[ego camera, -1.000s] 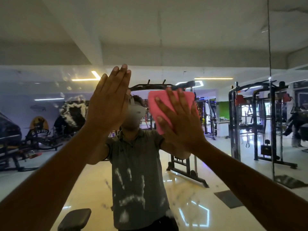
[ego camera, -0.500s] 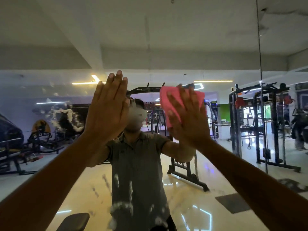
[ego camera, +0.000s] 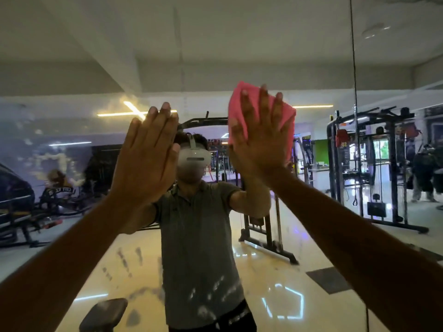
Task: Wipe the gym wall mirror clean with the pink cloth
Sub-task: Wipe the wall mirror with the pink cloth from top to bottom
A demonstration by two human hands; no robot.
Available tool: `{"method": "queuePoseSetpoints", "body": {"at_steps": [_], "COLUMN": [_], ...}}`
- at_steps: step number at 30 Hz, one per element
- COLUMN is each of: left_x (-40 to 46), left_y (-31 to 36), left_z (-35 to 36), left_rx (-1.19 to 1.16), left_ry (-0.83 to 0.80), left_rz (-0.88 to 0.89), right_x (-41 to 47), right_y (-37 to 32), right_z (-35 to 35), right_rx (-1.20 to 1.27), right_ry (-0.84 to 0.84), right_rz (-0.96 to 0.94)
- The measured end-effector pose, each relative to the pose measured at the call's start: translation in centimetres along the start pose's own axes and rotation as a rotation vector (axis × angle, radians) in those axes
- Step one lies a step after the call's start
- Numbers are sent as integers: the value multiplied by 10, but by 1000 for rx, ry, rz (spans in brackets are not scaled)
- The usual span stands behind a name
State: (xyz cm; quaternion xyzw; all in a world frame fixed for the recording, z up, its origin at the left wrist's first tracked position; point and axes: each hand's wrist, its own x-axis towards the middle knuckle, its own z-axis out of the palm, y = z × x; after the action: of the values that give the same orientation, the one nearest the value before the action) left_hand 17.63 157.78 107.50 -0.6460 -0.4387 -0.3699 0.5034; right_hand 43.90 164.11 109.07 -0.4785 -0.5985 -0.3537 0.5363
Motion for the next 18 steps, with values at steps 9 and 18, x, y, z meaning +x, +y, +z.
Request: {"method": "queuePoseSetpoints", "body": {"at_steps": [9,18], "left_x": [-4,-6], "left_y": [19,24], "left_z": [9,11], "left_rx": [10,-4], "left_ry": [15,60], "left_rz": [-82,-104], "right_x": [-61,-80], "right_y": [47,-2], "right_z": [7,12], "right_rx": [48,138], "right_ry": [-54,-121], "right_rz": [-210,-417]}}
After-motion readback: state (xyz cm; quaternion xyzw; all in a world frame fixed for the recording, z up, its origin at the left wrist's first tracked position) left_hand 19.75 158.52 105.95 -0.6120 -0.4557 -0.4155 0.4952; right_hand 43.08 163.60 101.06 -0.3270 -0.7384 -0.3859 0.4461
